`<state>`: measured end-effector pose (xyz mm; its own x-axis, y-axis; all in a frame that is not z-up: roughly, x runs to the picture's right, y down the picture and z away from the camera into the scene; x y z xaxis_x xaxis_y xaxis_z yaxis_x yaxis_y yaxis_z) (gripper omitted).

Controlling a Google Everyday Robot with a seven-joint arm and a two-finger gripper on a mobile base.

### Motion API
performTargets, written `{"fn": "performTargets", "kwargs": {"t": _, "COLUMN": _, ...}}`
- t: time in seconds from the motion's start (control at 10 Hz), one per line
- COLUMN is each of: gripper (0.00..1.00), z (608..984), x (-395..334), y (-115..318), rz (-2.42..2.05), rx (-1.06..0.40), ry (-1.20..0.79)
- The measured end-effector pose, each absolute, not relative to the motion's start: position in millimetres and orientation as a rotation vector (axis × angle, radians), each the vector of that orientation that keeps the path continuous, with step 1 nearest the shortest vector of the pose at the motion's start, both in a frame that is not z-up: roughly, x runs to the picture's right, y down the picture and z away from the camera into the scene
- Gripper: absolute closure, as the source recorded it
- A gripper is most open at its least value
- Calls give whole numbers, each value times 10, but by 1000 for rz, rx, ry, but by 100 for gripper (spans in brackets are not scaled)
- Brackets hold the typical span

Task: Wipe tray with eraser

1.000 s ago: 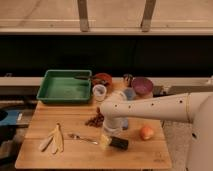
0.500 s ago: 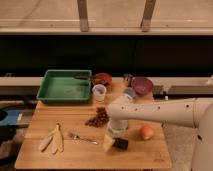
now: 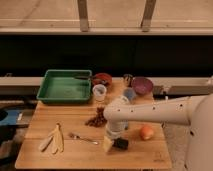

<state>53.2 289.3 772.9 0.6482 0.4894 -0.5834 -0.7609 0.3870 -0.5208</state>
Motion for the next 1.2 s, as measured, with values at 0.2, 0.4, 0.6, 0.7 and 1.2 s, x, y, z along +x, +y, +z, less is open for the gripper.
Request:
{"fn": "performTargets", "kwargs": {"t": 0.2, "gripper": 59, "z": 7724, "x": 518, "y": 2909, "rz": 811, "rx": -842, "ry": 372}}
{"fn": "performTargets", "kwargs": {"t": 0.4, "gripper": 80, "z": 7716, "x": 506, "y": 2916, "rz": 805, "rx": -836, "ry": 373}}
{"fn": "performTargets", "kwargs": {"t": 0.6, "gripper": 97, "z": 7691, "x": 511, "y": 2897, "rz": 810, "rx": -841, "ry": 362}}
{"fn": "performTargets", "kwargs": {"t": 0.7, "gripper": 100, "z": 7650, "x": 517, "y": 2855, "rz": 813, "rx": -843, "ry": 346}}
{"fn": "performTargets", "kwargs": {"t": 1.2, "gripper": 100, "z": 7282, "x": 598, "y": 2466, "rz": 840, "rx": -833, "ry": 237}}
